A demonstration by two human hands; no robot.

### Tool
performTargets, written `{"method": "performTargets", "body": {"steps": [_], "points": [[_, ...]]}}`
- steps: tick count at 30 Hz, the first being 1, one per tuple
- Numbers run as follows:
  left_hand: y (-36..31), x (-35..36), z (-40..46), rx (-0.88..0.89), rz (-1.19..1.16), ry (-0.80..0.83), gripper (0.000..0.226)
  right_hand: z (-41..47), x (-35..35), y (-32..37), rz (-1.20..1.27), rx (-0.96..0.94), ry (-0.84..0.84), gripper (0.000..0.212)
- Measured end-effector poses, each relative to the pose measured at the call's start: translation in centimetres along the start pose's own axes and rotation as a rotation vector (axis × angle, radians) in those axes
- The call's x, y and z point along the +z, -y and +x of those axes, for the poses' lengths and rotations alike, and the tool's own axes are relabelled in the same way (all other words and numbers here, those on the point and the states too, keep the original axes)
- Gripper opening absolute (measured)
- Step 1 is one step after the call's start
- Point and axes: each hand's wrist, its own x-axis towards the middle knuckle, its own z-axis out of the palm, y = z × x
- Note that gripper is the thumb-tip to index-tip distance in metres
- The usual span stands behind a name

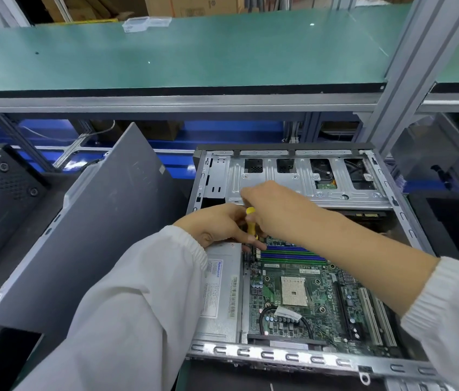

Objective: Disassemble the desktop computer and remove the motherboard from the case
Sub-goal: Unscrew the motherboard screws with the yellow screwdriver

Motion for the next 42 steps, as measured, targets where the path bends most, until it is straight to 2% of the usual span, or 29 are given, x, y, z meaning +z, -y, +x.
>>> {"method": "performTargets", "body": {"steps": [2,4,7,8,10,12,13,15,17,19,22,24,26,28,31,37,42], "points": [[0.0,0.0,0.0,0.016,0.0,0.005,0.035,-0.1,-0.1,-0.4,0.156,-0.038,0.082,0.032],[0.0,0.0,0.0,0.017,0.012,0.01,0.036,-0.2,-0.4,-0.5,0.213,-0.019,0.03,0.033],[0.1,0.0,0.2,0.018,0.017,0.0,0.032,-0.1,-0.1,-0.1,0.004,0.065,-0.099,0.034],[0.1,0.0,0.1,0.024,0.01,-0.002,0.031,0.0,0.1,-0.1,-0.039,0.046,-0.084,0.029],[0.1,0.0,0.0,0.035,0.006,0.003,0.031,0.1,0.3,-0.1,0.043,-0.037,0.018,0.018],[-0.1,0.0,-0.1,0.045,0.031,-0.001,0.032,-0.1,0.0,-0.2,0.179,-0.081,0.091,0.026],[-0.1,0.1,-0.1,0.043,0.04,-0.004,0.033,-0.2,-0.1,-0.2,0.207,-0.07,0.069,0.024],[-0.2,0.1,-0.1,0.032,0.046,0.001,0.036,-0.3,0.2,-0.1,0.132,0.02,-0.046,0.023],[-0.2,0.1,-0.1,0.03,0.038,-0.003,0.033,-0.1,0.3,0.1,-0.013,0.055,-0.079,0.021],[-0.1,0.1,-0.2,0.035,0.023,-0.004,0.032,0.1,0.3,0.0,0.013,-0.013,0.002,0.009],[-0.1,0.0,-0.1,0.048,0.015,0.003,0.034,-0.2,-0.4,-0.3,0.18,-0.042,0.097,0.024],[0.0,0.0,0.0,0.045,0.007,0.017,0.028,-0.3,-0.4,-0.2,0.167,0.032,-0.006,0.022],[0.0,0.0,0.0,0.044,-0.013,0.015,0.027,-0.2,-0.2,0.1,0.019,0.104,-0.069,0.027],[0.0,0.1,-0.1,0.051,-0.01,0.006,0.027,-0.2,0.1,0.3,-0.029,0.048,-0.005,0.018],[-0.1,0.2,-0.1,0.065,0.027,-0.021,0.032,-0.9,-0.4,0.2,0.157,-0.093,0.125,0.037],[-0.1,0.1,-0.3,0.071,0.0,-0.038,0.021,-3.9,-0.8,-2.0,0.25,-0.043,-0.09,0.024],[-1.1,0.0,-1.5,0.141,0.18,-0.081,0.018,-7.0,0.3,-4.8,0.281,0.03,-0.076,0.021]]}}
